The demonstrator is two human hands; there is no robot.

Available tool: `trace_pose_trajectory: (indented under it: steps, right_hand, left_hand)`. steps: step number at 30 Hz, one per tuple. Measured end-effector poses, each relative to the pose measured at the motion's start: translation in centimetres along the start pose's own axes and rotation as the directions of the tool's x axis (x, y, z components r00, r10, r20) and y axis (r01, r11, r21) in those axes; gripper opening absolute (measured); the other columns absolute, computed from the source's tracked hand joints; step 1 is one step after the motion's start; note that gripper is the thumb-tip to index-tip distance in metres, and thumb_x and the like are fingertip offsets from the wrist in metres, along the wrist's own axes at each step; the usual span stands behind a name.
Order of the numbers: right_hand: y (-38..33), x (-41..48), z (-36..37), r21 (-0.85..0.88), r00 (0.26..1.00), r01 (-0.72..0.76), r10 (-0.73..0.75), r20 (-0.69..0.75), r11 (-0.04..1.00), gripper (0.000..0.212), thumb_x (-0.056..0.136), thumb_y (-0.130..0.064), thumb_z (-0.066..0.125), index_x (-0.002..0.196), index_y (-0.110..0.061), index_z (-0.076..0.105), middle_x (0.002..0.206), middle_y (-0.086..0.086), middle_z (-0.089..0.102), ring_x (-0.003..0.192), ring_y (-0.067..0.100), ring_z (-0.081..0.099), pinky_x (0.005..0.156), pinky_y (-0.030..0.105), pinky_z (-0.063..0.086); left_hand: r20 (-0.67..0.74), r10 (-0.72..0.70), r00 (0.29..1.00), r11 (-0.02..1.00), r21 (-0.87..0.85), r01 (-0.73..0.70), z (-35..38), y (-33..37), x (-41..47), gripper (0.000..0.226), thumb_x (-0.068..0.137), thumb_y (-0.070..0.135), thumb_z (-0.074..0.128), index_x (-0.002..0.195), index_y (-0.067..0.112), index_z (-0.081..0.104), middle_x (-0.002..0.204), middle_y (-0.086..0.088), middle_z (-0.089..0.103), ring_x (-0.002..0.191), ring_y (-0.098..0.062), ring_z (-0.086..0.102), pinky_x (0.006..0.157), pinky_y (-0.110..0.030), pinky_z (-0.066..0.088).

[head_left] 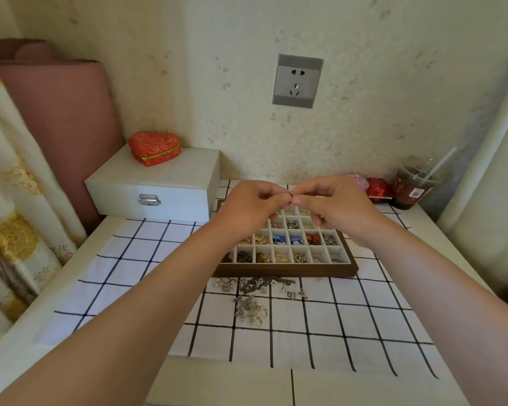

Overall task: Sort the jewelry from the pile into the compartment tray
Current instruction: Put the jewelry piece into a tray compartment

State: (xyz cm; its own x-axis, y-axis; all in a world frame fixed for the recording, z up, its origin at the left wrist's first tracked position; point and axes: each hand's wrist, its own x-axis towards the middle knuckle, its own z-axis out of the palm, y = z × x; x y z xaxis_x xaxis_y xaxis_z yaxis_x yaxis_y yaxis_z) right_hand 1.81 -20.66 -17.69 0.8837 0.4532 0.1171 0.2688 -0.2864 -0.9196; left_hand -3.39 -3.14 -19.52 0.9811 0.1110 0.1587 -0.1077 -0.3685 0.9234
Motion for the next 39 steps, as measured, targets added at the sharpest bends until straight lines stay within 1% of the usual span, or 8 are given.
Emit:
trace_pose_trajectory:
  steps: [4, 8, 12, 16, 21, 26, 31, 39]
  right_hand:
    - [0.7, 0.6, -0.5, -0.096, 0.999, 0.033, -0.031, 0.026, 0.995, 0.006, 0.087, -0.016, 0.076, 0.092, -0.019, 0.079, 0.067, -0.01, 0.07, 0.048, 0.013, 0.053, 0.045, 0.018, 0.042]
    - [2.7, 2.1, -1.1, -0.175, 0.99, 0.017, -0.041, -0.134, 0.984, 0.004, 0.09, -0.018, 0.073, 0.091, -0.02, 0.076, 0.081, -0.009, 0.073, 0.058, 0.001, 0.06, 0.058, 0.014, 0.047]
    - [6.0, 2.9, -1.8, -0.522, 0.992, -0.071, 0.004, -0.128, 0.85, 0.011, 0.092, -0.024, 0.068, 0.086, -0.033, 0.071, 0.089, -0.015, 0.068, 0.087, 0.002, 0.061, 0.078, 0.025, 0.048]
    - [7.4, 3.3, -1.2, -0.699, 0.998, -0.063, 0.063, -0.026, 0.712, 0.011, 0.091, -0.029, 0.068, 0.085, -0.038, 0.07, 0.087, -0.016, 0.065, 0.086, 0.007, 0.062, 0.072, 0.03, 0.05]
    - [7.2, 4.0, -0.6, -0.767, 0.998, -0.059, 0.05, -0.035, 0.639, 0.011, 0.091, -0.028, 0.067, 0.091, -0.037, 0.074, 0.093, -0.013, 0.069, 0.088, 0.009, 0.064, 0.074, 0.03, 0.054]
    - [7.2, 4.3, -0.3, -0.793, 0.997, -0.076, 0.043, -0.063, 0.604, 0.01, 0.089, -0.029, 0.069, 0.088, -0.038, 0.073, 0.089, -0.015, 0.07, 0.084, 0.007, 0.064, 0.065, 0.026, 0.049]
    - [6.6, 4.1, -0.7, -0.767, 0.997, -0.083, 0.049, -0.067, 0.637, 0.007, 0.086, -0.034, 0.074, 0.09, -0.037, 0.07, 0.081, -0.02, 0.061, 0.08, 0.002, 0.06, 0.06, 0.023, 0.043]
    - [3.1, 0.9, 0.0, -0.693, 0.999, 0.04, -0.037, 0.019, 0.719, 0.008, 0.088, -0.029, 0.072, 0.088, -0.037, 0.071, 0.085, -0.019, 0.066, 0.083, -0.001, 0.061, 0.07, 0.021, 0.047]
  left_hand:
    - [0.013, -0.012, 1.0, 1.0, -0.002, 0.012, 0.3, -0.4, 0.4, 0.011, 0.094, 0.028, 0.065, 0.094, 0.032, 0.075, 0.084, 0.013, 0.075, 0.068, 0.0, 0.067, 0.084, -0.033, 0.058]
    - [0.063, -0.028, 0.998, 0.984, 0.178, 0.017, 0.9, -1.3, 0.7, 0.027, 0.097, 0.041, 0.056, 0.121, 0.034, 0.067, 0.113, 0.015, 0.069, 0.1, -0.002, 0.061, 0.085, -0.02, 0.045]
    - [0.203, 0.05, 0.978, 0.68, 0.71, -0.182, 1.0, -3.9, 0.7, 0.05, 0.094, 0.052, 0.053, 0.141, 0.036, 0.048, 0.143, 0.006, 0.051, 0.133, -0.018, 0.04, 0.11, -0.044, 0.035]
    - [0.271, -0.018, 0.962, 0.644, 0.74, -0.196, 1.0, -5.3, 0.6, 0.057, 0.095, 0.053, 0.048, 0.149, 0.038, 0.036, 0.161, 0.002, 0.026, 0.148, -0.022, 0.016, 0.12, -0.05, 0.018]
    - [0.319, -0.042, 0.947, 0.633, 0.742, -0.222, 0.4, -5.6, 0.7, 0.055, 0.098, 0.053, 0.043, 0.151, 0.04, 0.032, 0.163, 0.003, 0.021, 0.149, -0.02, 0.011, 0.12, -0.048, 0.013]
    - [0.294, -0.024, 0.956, 0.752, 0.636, -0.177, -0.9, -5.4, 1.0, 0.048, 0.098, 0.048, 0.048, 0.145, 0.039, 0.042, 0.155, 0.006, 0.037, 0.145, -0.017, 0.026, 0.119, -0.045, 0.024]
    - [0.257, -0.033, 0.966, 0.835, 0.539, -0.114, -1.6, -5.2, 0.9, 0.045, 0.097, 0.043, 0.052, 0.142, 0.039, 0.048, 0.141, 0.008, 0.054, 0.114, -0.007, 0.053, 0.094, -0.028, 0.041]
    - [0.201, 0.13, 0.971, 0.754, 0.617, -0.228, -2.0, -4.4, -1.1, 0.03, 0.092, 0.042, 0.059, 0.122, 0.035, 0.062, 0.112, 0.012, 0.059, 0.106, -0.007, 0.051, 0.093, -0.036, 0.049]
